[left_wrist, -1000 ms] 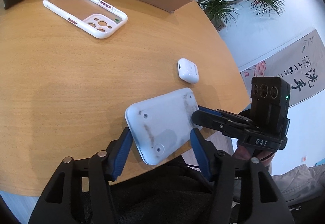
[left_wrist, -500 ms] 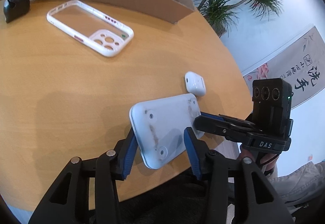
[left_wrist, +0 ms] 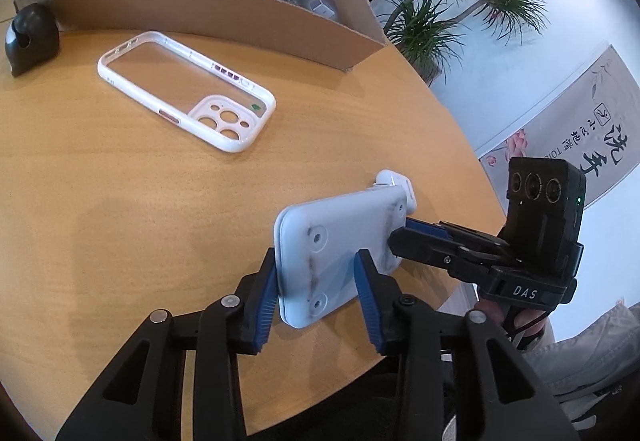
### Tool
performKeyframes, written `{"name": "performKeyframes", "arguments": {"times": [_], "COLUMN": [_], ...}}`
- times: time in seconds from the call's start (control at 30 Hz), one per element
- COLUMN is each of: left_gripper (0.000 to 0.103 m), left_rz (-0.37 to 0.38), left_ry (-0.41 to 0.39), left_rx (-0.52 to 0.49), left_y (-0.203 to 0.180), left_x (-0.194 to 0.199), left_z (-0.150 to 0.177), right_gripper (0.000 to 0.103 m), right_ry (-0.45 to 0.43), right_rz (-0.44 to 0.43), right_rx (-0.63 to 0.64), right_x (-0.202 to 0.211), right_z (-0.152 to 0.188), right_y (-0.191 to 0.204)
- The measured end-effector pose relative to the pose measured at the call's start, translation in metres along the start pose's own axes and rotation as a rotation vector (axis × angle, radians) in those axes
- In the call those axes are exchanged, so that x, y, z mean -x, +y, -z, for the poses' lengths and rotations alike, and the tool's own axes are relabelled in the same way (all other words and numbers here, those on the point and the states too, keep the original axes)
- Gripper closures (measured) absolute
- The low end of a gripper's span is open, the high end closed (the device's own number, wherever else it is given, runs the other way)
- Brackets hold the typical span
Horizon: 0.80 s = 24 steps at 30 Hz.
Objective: Organize objects
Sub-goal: 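Close the right tool fingers on the white phone case and lift, then carry the white phone case toward the cardboard tray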
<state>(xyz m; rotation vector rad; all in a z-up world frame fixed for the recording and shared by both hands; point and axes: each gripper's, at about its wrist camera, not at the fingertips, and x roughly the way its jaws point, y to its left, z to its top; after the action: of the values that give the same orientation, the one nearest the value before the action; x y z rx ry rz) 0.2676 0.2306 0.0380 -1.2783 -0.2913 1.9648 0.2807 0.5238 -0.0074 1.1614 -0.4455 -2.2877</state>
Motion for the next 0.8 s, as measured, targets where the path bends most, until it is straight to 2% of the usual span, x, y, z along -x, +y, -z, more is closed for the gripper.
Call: {"name": "performKeyframes", "arguments": {"times": [0.23, 0.53, 0.7, 0.8], "left_gripper": [0.068, 0.065, 0.065, 0.065], "left_rz": [0.007, 0.009, -0.018, -0.015], "left_ry": [-0.024, -0.017, -0.015, -0.024], "left_rx": [-0.032, -0.044, -0.07, -0.07], "left_y": [0.001, 0.009, 0.007, 0.009], "left_x": [0.004, 0.006, 0.004, 0.007], "left_z": [-0.006, -0.01, -0.01, -0.01], "right_gripper": [0.07, 0.07, 0.07, 0.071], "right_ry": [-0.006, 0.005, 0.025, 0.025], "right_rz": [-0.016, -0.08, -0.033, -0.038], "right_rx": [0.045, 0.04, 0.065, 0.075], "right_x": [-0.001, -0.005, -0.014, -0.015], "right_z": [-0.006, -0.006, -0.005, -0.005], "right_y": [0.003, 0.001, 0.005, 0.004]}}
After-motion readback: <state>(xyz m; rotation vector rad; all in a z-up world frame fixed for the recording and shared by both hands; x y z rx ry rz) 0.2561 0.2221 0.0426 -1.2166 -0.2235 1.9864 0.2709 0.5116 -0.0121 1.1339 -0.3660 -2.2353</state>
